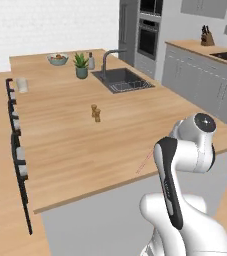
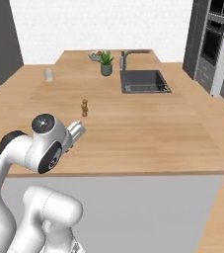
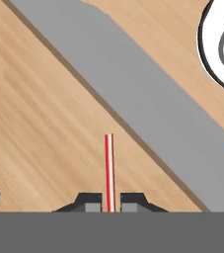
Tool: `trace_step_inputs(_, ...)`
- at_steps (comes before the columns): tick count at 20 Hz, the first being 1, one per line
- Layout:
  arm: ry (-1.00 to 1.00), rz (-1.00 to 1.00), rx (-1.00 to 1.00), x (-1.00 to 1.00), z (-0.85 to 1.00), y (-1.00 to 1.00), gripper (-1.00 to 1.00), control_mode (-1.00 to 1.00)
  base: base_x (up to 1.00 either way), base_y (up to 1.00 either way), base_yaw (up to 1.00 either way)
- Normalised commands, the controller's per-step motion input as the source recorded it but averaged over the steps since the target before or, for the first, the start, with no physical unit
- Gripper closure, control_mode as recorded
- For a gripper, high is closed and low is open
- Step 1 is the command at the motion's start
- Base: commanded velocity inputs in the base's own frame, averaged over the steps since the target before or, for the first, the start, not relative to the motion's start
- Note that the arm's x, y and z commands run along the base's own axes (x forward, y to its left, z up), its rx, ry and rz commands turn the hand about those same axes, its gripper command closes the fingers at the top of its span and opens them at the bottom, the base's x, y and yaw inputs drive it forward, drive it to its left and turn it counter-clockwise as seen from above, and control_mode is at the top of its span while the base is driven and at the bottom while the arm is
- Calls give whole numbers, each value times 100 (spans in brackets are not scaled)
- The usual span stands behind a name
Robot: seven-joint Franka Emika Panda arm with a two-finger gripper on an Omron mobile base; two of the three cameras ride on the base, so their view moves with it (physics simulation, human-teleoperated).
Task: Take a straw from the drawer in front and place it inside the glass cup on the dining counter.
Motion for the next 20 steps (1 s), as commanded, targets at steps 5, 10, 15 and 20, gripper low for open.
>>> trace_step_inputs(5, 0, 0, 0, 0, 0, 0, 100, 100, 0, 100, -8)
trace_step_inputs(10, 0, 0, 0, 0, 0, 0, 100, 100, 0, 100, -13)
trace_step_inputs(15, 0, 0, 0, 0, 0, 0, 100, 100, 0, 100, -21)
trace_step_inputs(20, 0, 0, 0, 0, 0, 0, 100, 100, 14, 100, -37)
